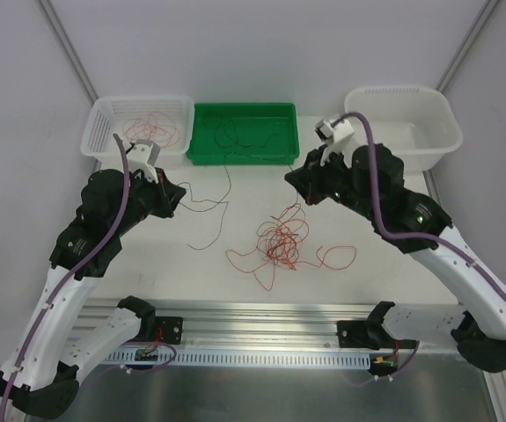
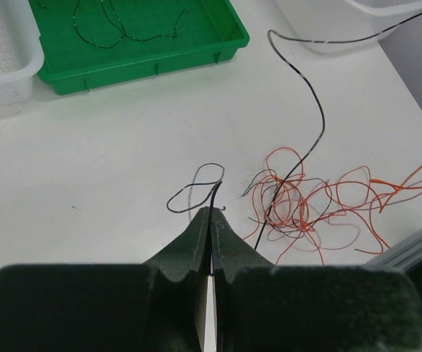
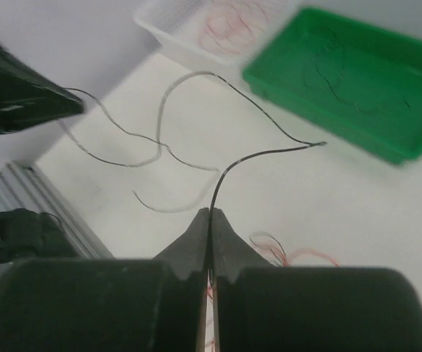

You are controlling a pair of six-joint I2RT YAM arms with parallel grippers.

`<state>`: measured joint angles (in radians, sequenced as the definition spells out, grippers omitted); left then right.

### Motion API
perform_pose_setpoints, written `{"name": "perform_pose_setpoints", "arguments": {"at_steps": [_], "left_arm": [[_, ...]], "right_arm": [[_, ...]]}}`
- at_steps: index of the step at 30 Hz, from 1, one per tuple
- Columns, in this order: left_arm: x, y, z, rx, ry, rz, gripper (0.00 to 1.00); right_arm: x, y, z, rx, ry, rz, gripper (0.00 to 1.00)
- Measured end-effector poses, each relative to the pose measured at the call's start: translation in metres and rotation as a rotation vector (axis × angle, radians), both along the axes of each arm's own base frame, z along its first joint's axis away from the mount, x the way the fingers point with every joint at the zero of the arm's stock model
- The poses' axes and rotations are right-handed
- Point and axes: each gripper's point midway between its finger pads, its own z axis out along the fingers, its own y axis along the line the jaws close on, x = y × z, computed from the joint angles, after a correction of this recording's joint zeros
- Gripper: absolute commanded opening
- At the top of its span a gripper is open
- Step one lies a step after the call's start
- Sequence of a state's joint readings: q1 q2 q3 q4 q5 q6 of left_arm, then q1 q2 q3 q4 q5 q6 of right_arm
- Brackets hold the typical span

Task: Untangle the cables

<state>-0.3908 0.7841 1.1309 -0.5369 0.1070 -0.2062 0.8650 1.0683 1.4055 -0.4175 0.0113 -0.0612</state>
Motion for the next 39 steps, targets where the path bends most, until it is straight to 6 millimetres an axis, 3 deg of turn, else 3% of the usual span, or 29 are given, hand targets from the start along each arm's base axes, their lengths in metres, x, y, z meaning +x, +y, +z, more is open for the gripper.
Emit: {"name": "perform_pose_setpoints", "arguments": {"at_steps": [2,5,9,12,14,15,16,19,21,24,29,31,33,37,39], "left_arm": [[0.0,-0.004,-0.003,-0.017,0.009,-0.011,0.0],[0.002,-0.006,-0.011,-0.023,0.022,-0.016,0.0],[0.003,-0.007,-0.026,-0.02,0.052,-0.012,0.0],[0.004,-0.008,-0.033,-0.021,0.068,-0.009,0.0],[0.005,-0.008,-0.039,-0.019,0.078,-0.009,0.0],[0.005,-0.009,-0.041,-0.018,0.083,-0.009,0.0],[0.005,-0.009,-0.044,-0.016,0.089,-0.008,0.0],[0.007,-0.01,-0.05,-0.018,0.101,-0.008,0.0],[0.008,-0.013,-0.052,-0.026,0.111,-0.016,0.0],[0.009,-0.016,-0.056,-0.039,0.126,-0.023,0.0],[0.01,-0.018,-0.061,-0.046,0.135,-0.022,0.0],[0.01,-0.018,-0.063,-0.047,0.14,-0.022,0.0],[0.009,-0.018,-0.065,-0.049,0.145,-0.023,0.0],[0.007,-0.02,-0.068,-0.062,0.153,-0.033,0.0],[0.007,-0.023,-0.069,-0.075,0.156,-0.042,0.0]], "right_arm": [[0.022,-0.008,-0.009,-0.091,0.075,-0.093,0.01],[0.049,-0.001,-0.011,-0.131,0.131,-0.144,0.01],[0.033,0.003,-0.037,-0.18,0.218,-0.101,0.01],[0.038,-0.008,-0.051,-0.224,0.244,-0.151,0.01],[0.053,-0.027,-0.081,-0.318,0.278,-0.263,0.01],[0.061,-0.038,-0.103,-0.384,0.298,-0.331,0.01],[0.071,-0.057,-0.139,-0.493,0.318,-0.439,0.01],[0.074,-0.107,-0.212,-0.778,0.399,-0.609,0.01],[0.071,-0.138,-0.242,-0.976,0.441,-0.697,0.01],[0.073,-0.145,-0.243,-1.11,0.385,-0.74,0.01],[0.06,-0.072,-0.216,-0.968,0.245,-0.55,0.01],[0.053,-0.058,-0.207,-0.913,0.193,-0.513,0.01],[0.061,-0.08,-0.199,-0.936,0.145,-0.632,0.01],[0.077,-0.152,-0.201,-1.076,0.126,-1.012,0.01],[0.078,-0.157,-0.203,-1.12,0.072,-1.035,0.01]]}}
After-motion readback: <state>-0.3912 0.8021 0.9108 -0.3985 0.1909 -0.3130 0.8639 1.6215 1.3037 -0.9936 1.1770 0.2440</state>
